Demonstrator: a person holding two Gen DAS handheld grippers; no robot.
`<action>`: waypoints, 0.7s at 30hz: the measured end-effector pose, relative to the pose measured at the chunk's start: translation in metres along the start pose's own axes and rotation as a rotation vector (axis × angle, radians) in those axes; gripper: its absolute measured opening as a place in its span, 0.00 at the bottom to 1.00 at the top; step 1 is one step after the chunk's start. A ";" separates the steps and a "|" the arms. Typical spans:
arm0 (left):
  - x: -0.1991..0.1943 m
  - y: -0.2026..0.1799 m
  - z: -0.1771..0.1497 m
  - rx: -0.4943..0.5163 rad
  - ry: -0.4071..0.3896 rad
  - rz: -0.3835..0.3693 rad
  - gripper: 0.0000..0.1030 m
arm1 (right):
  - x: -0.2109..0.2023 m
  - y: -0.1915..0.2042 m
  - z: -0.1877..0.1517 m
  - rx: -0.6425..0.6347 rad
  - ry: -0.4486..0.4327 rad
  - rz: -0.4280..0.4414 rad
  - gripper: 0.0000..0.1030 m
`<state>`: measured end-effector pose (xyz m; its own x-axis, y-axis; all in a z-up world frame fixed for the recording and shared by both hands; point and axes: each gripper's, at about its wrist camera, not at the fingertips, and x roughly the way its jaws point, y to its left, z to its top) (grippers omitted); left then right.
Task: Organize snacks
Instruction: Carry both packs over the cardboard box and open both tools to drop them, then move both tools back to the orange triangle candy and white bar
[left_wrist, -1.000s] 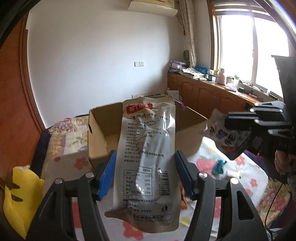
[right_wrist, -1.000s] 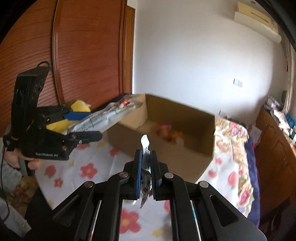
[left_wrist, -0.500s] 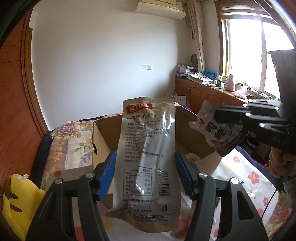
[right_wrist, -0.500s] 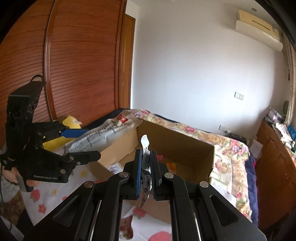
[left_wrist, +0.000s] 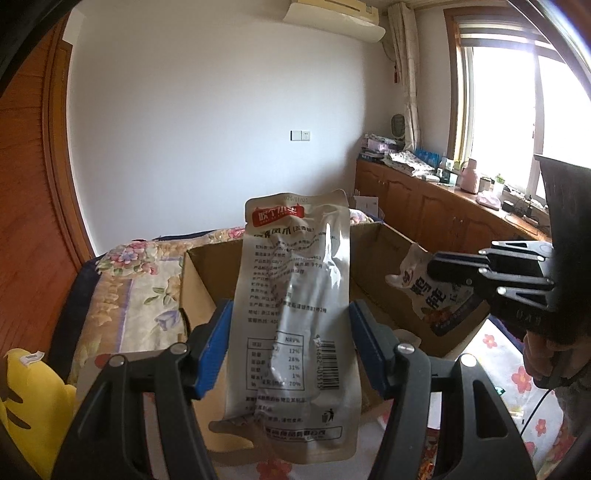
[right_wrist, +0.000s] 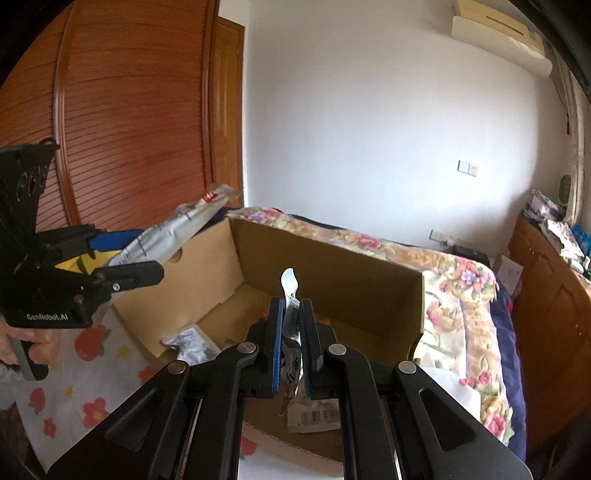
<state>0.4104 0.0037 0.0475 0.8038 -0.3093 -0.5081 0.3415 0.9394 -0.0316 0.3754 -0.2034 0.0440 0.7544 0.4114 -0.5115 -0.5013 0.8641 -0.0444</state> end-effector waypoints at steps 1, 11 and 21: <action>0.004 -0.002 0.000 0.001 0.006 0.001 0.61 | 0.004 -0.001 -0.002 0.000 0.011 -0.003 0.06; 0.032 -0.014 -0.012 -0.012 0.079 0.008 0.63 | 0.026 -0.011 -0.018 0.047 0.091 0.002 0.07; -0.001 -0.026 -0.014 0.000 0.044 0.002 0.65 | -0.018 -0.001 -0.011 0.041 0.063 0.012 0.21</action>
<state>0.3942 -0.0188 0.0366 0.7820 -0.3010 -0.5458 0.3403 0.9398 -0.0307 0.3576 -0.2147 0.0437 0.7196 0.4034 -0.5652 -0.4909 0.8712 -0.0033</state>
